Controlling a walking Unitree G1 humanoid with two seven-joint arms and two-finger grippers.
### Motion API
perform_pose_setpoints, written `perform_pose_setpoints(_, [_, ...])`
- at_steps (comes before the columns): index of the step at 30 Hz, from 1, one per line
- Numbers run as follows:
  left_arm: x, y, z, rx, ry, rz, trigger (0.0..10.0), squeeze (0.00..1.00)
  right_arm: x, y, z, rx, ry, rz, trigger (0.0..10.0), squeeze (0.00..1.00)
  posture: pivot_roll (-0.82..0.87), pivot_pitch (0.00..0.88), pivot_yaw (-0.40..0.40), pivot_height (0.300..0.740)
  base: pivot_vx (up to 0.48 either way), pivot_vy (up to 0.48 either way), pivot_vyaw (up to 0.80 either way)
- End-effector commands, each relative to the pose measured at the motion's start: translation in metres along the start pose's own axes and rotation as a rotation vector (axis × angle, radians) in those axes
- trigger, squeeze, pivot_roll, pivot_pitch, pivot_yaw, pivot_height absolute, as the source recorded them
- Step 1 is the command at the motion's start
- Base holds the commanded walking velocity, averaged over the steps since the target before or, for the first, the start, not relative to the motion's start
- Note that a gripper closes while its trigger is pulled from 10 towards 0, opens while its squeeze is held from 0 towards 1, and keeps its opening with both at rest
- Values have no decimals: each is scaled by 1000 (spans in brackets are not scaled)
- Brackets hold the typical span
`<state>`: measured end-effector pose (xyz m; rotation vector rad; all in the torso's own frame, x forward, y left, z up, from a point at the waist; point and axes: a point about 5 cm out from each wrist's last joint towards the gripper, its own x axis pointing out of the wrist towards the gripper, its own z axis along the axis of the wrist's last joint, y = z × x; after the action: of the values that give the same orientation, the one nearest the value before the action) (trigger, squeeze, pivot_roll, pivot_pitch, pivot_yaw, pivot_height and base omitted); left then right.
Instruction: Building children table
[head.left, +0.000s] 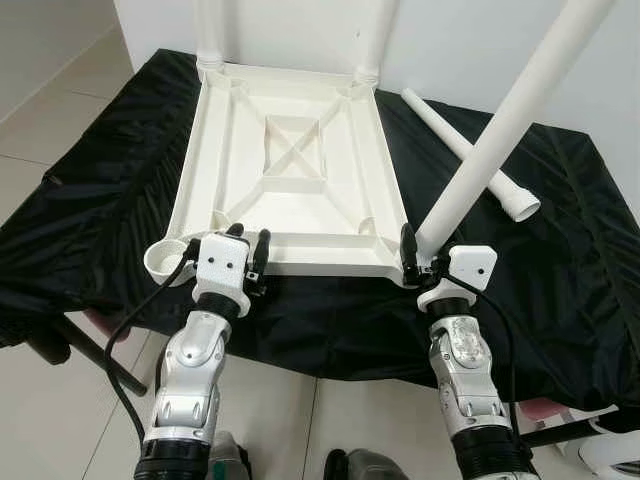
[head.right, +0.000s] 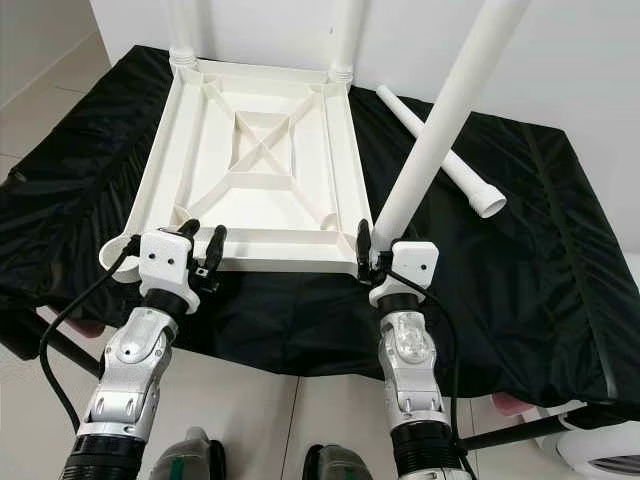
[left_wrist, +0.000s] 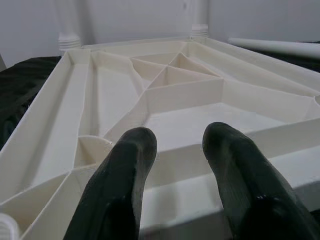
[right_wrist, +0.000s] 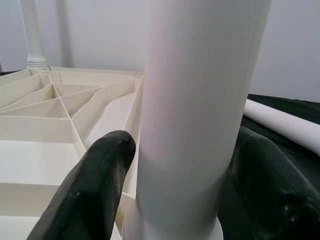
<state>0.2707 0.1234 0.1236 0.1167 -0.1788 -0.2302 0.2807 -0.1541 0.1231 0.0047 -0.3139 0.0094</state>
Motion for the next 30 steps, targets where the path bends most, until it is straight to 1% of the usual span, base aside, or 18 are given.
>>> perform_pose_setpoints(1, [-3,5,-5,0,18,115,10000,0,-1,-3,-2,-7,12,-12,10000,0,40,40,-71,740,0,0,0])
perform_pose_setpoints(30, [-2,3,-8,9,35,117,10000,0,-3,-4,-2,-12,14,-10,10000,0,35,39,-69,740,0,0,0])
